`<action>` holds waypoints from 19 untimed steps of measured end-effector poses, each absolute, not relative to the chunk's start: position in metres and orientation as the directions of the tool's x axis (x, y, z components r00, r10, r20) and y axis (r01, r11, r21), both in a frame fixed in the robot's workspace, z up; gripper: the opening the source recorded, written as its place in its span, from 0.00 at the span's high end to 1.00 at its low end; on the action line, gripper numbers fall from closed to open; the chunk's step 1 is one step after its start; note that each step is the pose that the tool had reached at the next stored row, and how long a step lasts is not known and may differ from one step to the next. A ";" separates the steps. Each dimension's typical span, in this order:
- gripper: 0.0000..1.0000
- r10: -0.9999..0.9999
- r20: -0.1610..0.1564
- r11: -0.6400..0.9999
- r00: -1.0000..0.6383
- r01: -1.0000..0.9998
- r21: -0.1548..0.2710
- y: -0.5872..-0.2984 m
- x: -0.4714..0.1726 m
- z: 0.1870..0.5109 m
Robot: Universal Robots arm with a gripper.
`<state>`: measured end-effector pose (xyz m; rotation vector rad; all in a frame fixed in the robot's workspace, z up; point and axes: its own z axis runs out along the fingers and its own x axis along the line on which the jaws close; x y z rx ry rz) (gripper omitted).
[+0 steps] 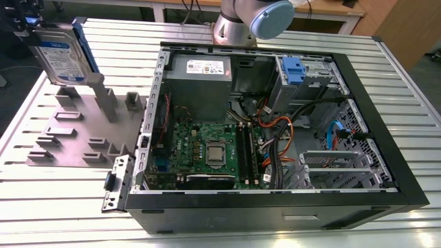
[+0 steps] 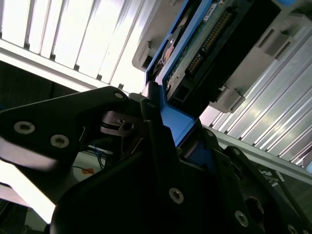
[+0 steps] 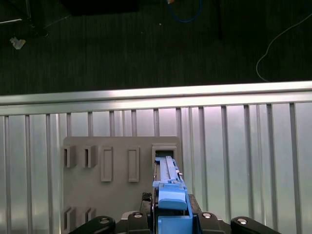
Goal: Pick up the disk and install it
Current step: 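Pick up the disk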
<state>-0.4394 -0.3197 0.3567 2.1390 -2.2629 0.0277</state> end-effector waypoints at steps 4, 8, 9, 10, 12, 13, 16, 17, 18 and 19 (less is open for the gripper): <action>0.64 -0.998 0.032 0.056 -0.056 -0.998 0.006 -0.320 -0.439 0.358; 0.64 -0.998 0.032 0.056 -0.056 -0.998 0.006 -0.320 -0.439 0.360; 0.64 -0.998 0.032 0.056 -0.056 -0.998 0.006 -0.320 -0.439 0.360; 0.64 -0.998 0.032 0.056 -0.056 -0.998 0.006 -0.320 -0.439 0.361; 0.64 -0.998 0.032 0.056 -0.056 -0.998 0.006 -0.320 -0.439 0.362; 0.64 -0.998 0.032 0.056 -0.056 -0.998 0.006 -0.320 -0.439 0.362; 0.64 -0.998 0.032 0.056 -0.056 -0.998 0.006 -0.320 -0.439 0.363; 0.64 -0.998 0.032 0.056 -0.056 -0.998 0.006 -0.320 -0.439 0.364; 0.64 -0.998 0.032 0.056 -0.056 -0.998 0.006 -0.320 -0.439 0.364; 0.64 -0.998 0.032 0.056 -0.056 -0.998 0.006 -0.320 -0.439 0.365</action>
